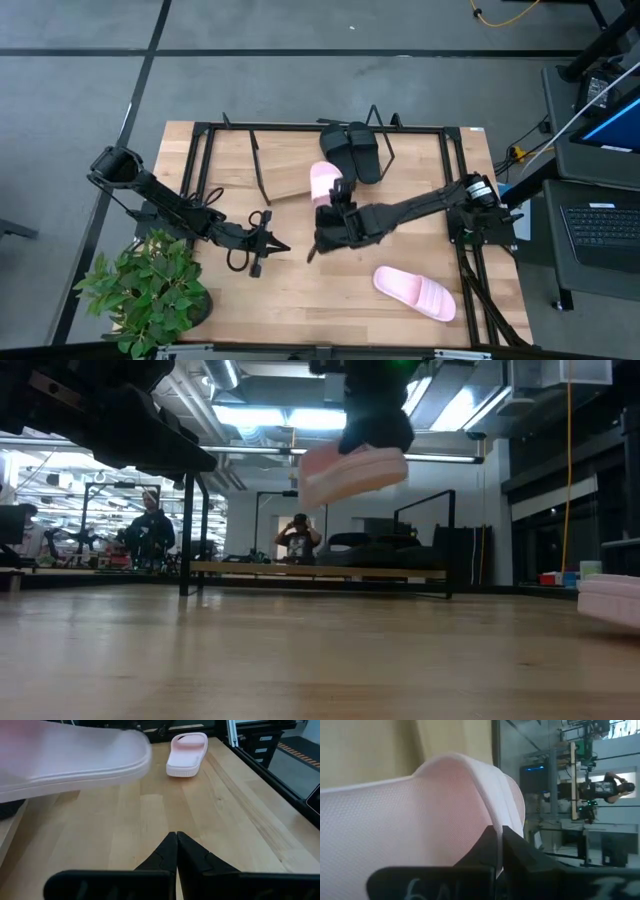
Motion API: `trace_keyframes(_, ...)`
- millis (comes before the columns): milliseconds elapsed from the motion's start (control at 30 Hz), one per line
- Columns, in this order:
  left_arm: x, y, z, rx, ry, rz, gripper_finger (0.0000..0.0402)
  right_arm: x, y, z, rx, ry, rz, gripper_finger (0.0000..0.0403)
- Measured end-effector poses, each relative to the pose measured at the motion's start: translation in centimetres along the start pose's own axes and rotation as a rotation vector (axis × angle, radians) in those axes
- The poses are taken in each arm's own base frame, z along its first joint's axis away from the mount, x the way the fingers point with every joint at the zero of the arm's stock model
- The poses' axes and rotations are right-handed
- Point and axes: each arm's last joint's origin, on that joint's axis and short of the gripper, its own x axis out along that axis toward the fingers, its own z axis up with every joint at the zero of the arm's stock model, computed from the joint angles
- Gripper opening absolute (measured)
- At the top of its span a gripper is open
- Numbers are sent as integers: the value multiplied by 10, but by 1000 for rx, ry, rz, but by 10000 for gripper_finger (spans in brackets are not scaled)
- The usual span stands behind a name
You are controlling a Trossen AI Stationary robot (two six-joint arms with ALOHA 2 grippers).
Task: Pick and place slides into the shelf
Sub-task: Put the left pink slipper on the shelf
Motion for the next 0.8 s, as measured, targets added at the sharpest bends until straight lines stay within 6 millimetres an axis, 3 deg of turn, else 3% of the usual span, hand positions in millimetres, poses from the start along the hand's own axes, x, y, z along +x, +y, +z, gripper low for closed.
trace_keyframes(433,0,0,0,0,3,0,0,57,-45,16,63,-115,135,13)
trace_keyframes(800,0,0,-3,-14,33,2,0,99,-86,7,204,-147,157,13)
